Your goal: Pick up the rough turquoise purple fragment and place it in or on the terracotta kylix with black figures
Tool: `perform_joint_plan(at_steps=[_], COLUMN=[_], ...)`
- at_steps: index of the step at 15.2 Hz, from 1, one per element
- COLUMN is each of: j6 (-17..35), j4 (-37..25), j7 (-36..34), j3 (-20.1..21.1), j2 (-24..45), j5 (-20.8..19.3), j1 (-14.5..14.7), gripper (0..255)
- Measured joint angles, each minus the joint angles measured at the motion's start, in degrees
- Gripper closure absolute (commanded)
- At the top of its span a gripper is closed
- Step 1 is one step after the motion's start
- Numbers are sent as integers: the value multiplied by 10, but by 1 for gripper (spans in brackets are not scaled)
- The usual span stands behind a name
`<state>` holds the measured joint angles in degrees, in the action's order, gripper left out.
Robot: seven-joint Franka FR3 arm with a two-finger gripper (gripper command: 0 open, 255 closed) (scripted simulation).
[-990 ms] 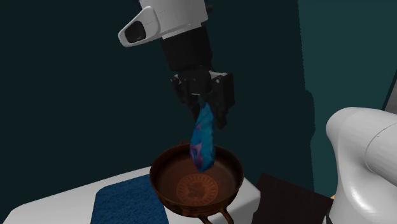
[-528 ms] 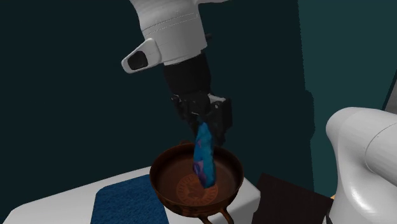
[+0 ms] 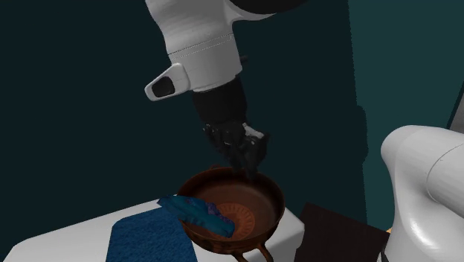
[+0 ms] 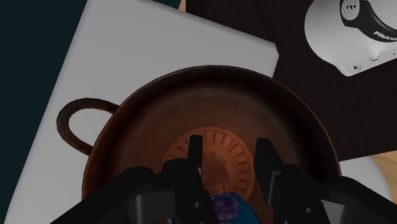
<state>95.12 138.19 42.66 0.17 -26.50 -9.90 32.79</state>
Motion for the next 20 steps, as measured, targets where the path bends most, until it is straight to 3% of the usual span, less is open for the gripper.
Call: perform_joint_plan(at_steps=[3,7,9,14,20], j6=[114,385,461,539,558], j4=[84,232,265,281,282], j7=[-76,-227,-262,-270,-270], j3=[-3,21,32,37,38], j2=[-90,-217,-233,-191,-174], j5=[58,156,177,190,192], j1=[-4,-10,-9,-6,-5], gripper=[0,0,0,0,0])
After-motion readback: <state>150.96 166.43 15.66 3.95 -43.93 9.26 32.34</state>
